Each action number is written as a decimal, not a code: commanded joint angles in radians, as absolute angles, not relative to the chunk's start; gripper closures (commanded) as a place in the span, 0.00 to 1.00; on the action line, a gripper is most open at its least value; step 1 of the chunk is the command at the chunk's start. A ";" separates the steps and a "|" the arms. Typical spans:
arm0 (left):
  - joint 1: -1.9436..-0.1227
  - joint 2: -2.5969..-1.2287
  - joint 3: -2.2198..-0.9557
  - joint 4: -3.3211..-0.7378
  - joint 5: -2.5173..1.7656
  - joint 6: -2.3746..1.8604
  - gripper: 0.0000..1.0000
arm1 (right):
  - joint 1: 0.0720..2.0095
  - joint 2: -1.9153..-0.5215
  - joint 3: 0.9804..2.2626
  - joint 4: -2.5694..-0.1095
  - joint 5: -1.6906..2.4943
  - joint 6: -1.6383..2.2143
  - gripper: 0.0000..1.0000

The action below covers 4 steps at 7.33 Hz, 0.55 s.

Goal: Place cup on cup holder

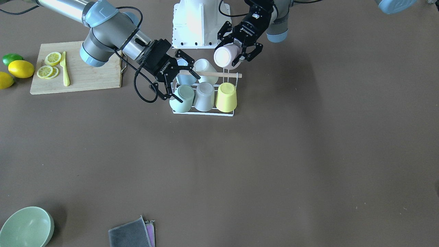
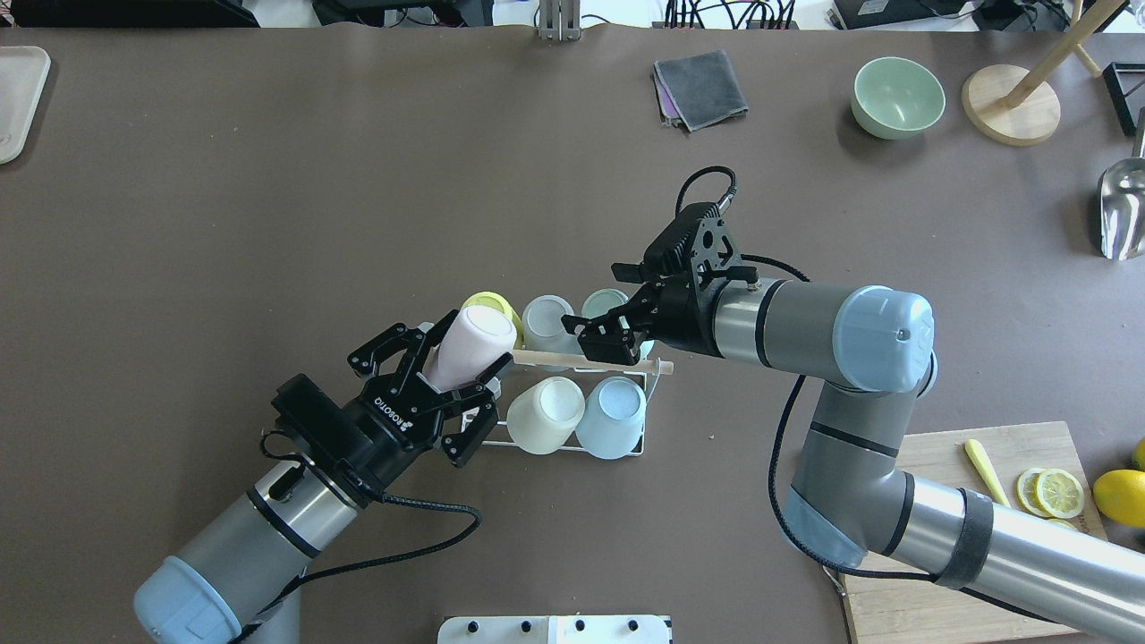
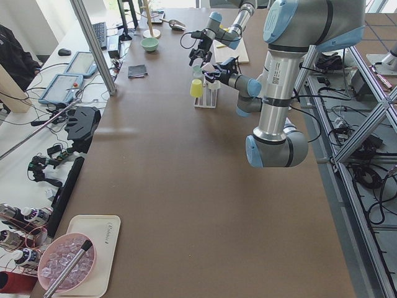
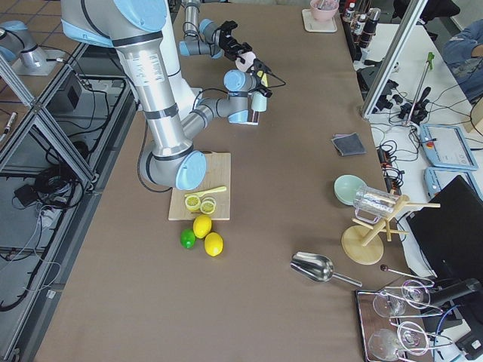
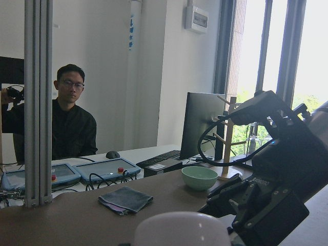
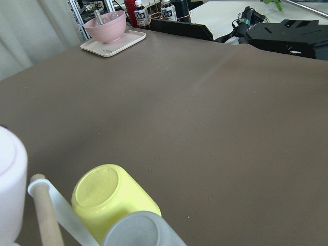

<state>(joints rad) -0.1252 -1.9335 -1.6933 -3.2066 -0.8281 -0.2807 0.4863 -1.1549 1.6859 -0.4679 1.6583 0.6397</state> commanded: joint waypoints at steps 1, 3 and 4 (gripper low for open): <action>-0.126 -1.934 -1.680 -3.206 -0.828 -0.281 1.00 | 0.486 -1.155 1.686 -0.469 1.660 0.640 0.00; -0.126 -1.939 -1.667 -3.208 -0.828 -0.281 1.00 | 0.497 -1.143 1.687 -0.520 1.672 0.638 0.00; -0.124 -1.939 -1.666 -3.206 -0.830 -0.281 1.00 | 0.526 -1.135 1.713 -0.597 1.710 0.632 0.00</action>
